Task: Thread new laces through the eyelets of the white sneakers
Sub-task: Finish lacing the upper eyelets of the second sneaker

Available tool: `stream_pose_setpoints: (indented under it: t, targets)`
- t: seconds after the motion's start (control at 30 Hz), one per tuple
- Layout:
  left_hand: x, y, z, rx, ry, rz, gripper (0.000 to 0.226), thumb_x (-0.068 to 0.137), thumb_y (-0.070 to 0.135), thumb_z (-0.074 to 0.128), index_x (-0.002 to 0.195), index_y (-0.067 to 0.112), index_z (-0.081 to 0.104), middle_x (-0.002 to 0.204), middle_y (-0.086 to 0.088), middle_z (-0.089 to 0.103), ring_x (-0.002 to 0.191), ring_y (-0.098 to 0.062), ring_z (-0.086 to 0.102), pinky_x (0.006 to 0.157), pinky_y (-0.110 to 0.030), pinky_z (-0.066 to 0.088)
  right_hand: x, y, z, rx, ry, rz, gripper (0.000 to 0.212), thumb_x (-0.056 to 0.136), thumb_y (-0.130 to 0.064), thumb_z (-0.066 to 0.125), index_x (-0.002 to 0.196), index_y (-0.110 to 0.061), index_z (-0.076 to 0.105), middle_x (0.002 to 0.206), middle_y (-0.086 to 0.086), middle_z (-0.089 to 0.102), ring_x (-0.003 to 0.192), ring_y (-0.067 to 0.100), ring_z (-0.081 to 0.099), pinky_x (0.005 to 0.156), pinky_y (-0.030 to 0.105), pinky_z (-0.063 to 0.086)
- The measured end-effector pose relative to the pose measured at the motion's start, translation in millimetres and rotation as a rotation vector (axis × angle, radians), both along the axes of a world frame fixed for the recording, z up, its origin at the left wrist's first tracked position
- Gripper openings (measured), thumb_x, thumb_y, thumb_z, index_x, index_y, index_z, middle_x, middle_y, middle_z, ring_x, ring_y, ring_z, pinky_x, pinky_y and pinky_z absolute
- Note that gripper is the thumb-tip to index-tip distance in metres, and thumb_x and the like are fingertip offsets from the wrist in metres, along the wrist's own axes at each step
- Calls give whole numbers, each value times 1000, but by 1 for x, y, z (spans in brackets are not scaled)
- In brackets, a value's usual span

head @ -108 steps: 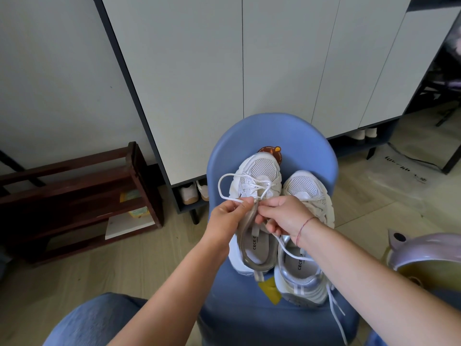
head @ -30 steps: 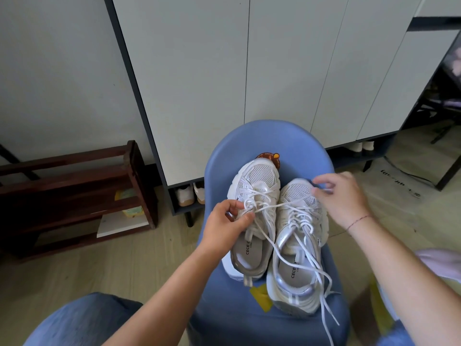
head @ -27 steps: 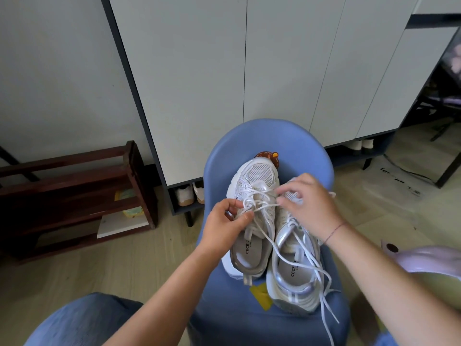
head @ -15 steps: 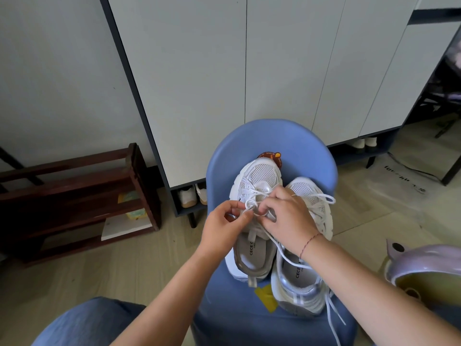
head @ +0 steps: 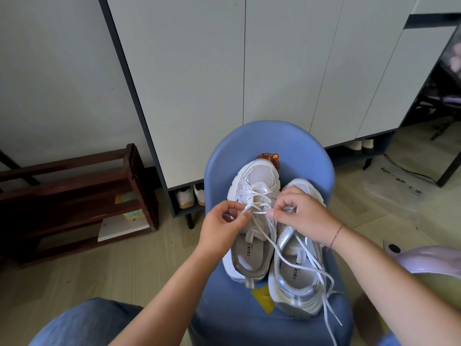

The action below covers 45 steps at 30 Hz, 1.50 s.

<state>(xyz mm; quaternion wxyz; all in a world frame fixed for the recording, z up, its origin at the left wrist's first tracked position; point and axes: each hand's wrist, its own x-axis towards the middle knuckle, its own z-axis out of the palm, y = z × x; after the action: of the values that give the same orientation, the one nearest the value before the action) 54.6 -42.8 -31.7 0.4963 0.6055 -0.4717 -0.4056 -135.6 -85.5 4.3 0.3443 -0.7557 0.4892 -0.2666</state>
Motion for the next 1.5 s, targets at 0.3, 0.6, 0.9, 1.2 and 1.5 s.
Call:
stream_pose_setpoints:
  t: [0.3,0.6,0.9,1.2,1.5]
  targets:
    - [-1,0,1,17,-22,0,13,80,29,74,90,25,68,79,6,55,65,-7,47,61,-20,44,-5,3,16,73,-108,-64,51,84,-39,64,58,-4,40,58,2,28,50,8,27,47,18,24]
    - [0,1,0,19,-46,-6,14,80,30,75,91,26,67,86,3,57,68,-6,49,61,-18,44,-10,-3,19,6,-295,-284,41,82,-42,66,70,-4,62,54,3,52,55,7,43,60,25,39]
    - [-8,6,2,-269,-638,-142,52,70,34,82,116,26,59,108,13,43,104,-9,45,93,-25,40,-1,8,29,120,-458,-157,36,83,-35,64,74,-1,57,55,3,60,38,11,36,41,19,32]
    - [-6,4,-2,-271,-661,-154,57,67,33,84,111,21,51,111,11,44,106,-13,47,93,-31,42,-11,12,34,333,-169,10,16,85,-22,67,89,-7,69,46,5,56,42,11,43,40,14,31]
    - [7,5,11,-180,-540,-140,29,82,56,61,88,27,61,85,11,54,81,-3,51,72,-17,40,-6,22,27,270,180,131,14,75,-28,78,74,-16,70,50,4,61,45,9,51,56,19,43]
